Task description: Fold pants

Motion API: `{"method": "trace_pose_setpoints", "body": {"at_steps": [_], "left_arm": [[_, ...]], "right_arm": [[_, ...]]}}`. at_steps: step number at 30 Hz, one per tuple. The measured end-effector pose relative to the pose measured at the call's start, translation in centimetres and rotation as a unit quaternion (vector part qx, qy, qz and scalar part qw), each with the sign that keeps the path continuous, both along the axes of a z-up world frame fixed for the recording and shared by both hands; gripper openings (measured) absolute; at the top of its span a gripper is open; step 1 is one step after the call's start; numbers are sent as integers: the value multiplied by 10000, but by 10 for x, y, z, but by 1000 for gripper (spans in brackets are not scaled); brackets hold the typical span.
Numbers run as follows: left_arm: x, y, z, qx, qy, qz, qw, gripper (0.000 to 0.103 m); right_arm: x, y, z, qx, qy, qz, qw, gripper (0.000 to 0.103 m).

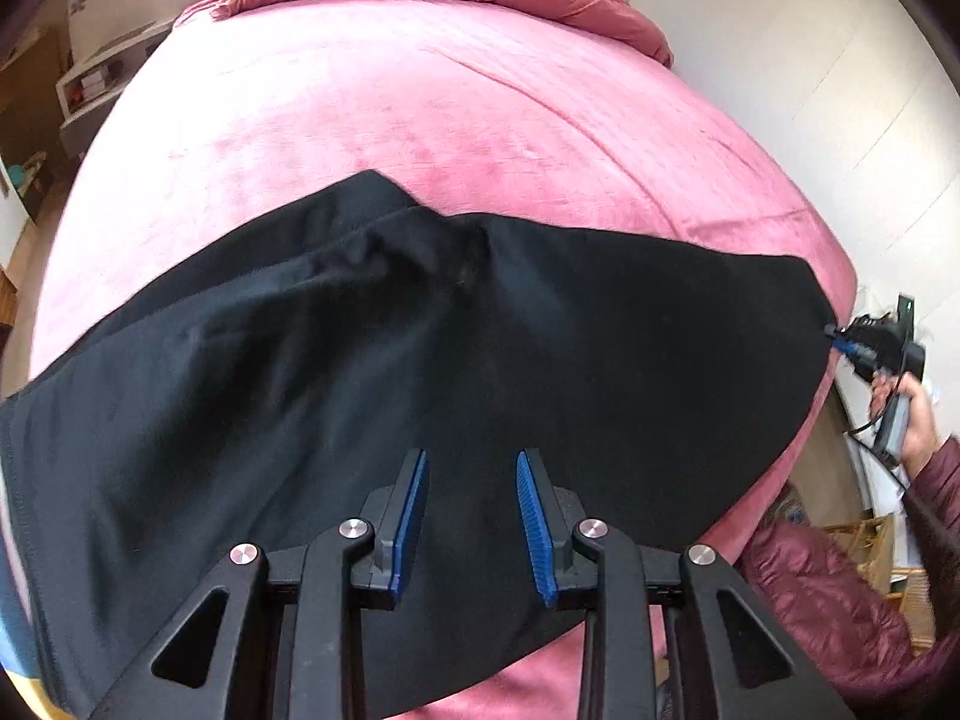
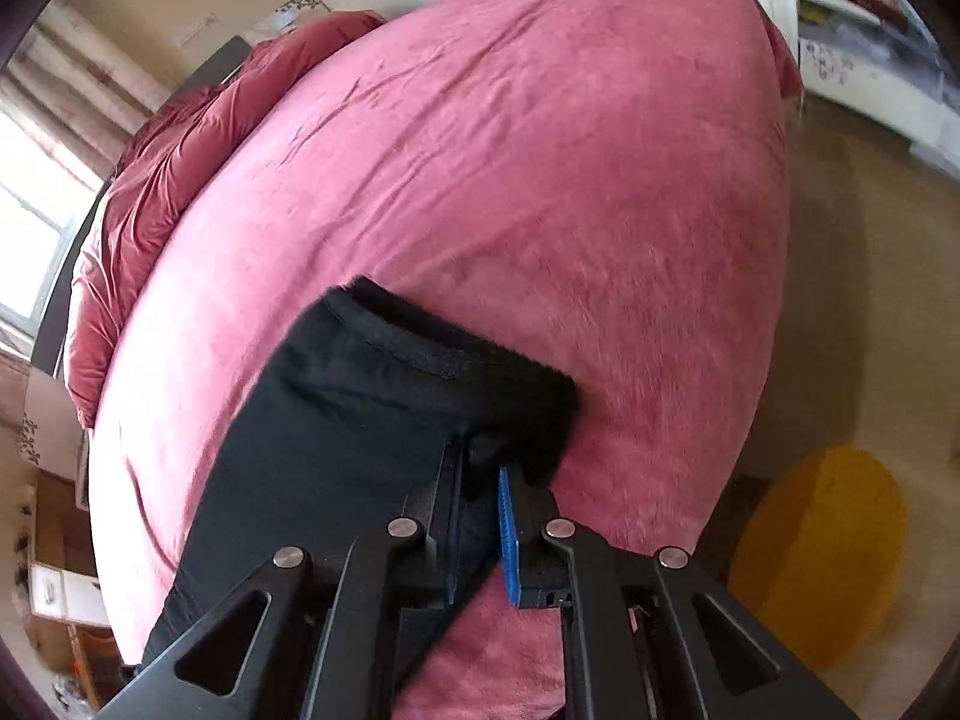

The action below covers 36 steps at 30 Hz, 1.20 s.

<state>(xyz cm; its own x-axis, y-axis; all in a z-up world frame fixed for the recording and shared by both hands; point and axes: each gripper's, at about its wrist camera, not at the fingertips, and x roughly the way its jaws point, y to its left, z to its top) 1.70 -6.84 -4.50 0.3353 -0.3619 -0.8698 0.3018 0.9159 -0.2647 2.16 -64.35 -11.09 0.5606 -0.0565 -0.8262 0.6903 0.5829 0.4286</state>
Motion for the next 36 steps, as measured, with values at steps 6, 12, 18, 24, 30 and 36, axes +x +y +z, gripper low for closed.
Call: {"method": "trace_pose_setpoints", "body": {"at_steps": [6,12,18,24,30,36], "left_arm": [[-1,-38,-8,146,-42,-450,9989,31],[2,-53,-21,218,15,-266,9994,33],[-1,-66,-28,321,-30,-159,9994,34],[-12,-88,-37,522,-230,-167,9982,38],[-16,-106,-44,639,-320,-228,9972,43],[-21,-108,-41,584,-302,-201,9976,43]], "right_arm": [[-17,6,11,118,-164,-22,9998,19],[-38,23,-2,523,-390,202,9977,48],[-32,24,-22,846,-632,169,9943,48],[-17,5,-42,1294,-962,-197,9867,50],[-24,2,-45,1517,-1239,-286,9802,53],[-50,19,-48,1705,-1311,-203,9764,54]]}}
